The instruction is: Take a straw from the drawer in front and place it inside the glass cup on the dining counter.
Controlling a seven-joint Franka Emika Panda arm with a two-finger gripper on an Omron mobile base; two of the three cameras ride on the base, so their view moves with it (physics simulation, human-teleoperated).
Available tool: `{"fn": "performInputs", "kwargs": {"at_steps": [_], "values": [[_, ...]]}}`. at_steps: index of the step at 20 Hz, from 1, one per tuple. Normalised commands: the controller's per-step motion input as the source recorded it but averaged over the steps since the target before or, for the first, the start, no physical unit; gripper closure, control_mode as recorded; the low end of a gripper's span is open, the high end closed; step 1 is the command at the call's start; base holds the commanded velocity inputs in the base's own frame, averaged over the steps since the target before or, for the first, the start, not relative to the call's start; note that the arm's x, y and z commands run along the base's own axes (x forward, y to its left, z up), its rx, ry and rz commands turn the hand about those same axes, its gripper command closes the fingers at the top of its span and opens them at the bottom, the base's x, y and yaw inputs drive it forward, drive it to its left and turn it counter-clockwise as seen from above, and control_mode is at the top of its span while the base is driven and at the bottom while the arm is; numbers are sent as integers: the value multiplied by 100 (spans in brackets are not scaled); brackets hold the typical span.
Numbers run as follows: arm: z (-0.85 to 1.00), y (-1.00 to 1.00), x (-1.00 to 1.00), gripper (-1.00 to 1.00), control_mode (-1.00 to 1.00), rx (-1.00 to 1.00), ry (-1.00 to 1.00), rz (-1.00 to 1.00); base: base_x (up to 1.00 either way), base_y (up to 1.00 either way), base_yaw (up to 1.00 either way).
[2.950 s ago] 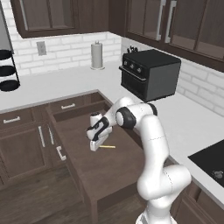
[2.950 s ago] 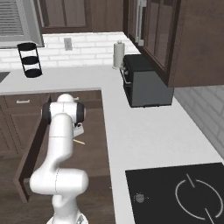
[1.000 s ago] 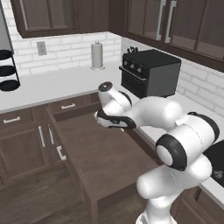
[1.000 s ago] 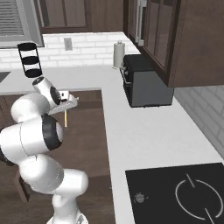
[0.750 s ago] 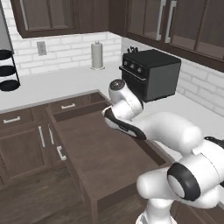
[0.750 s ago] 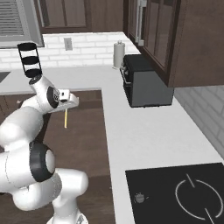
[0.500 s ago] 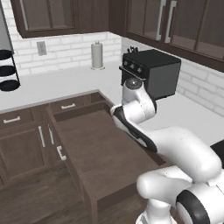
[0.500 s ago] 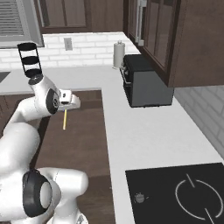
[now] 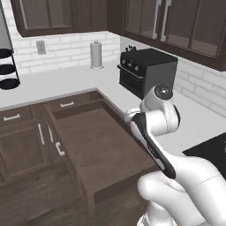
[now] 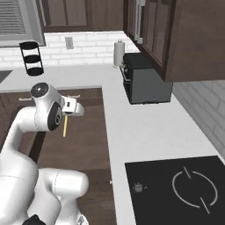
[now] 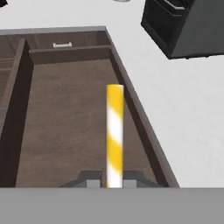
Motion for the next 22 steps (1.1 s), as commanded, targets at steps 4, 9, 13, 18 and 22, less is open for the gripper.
{"fn": "performInputs", "kwargs": {"at_steps": [4,9,13,18,22], "values": [[0,0,0,100,100,0,0,0,-100,29,9],[0,0,0,100,100,0,0,0,-91,81,56],[0,0,0,100,100,0,0,0,-58,96,67],[0,0,0,100,100,0,0,0,-38,91,68],[0,0,0,100,100,0,0,0,-20,75,66]]}}
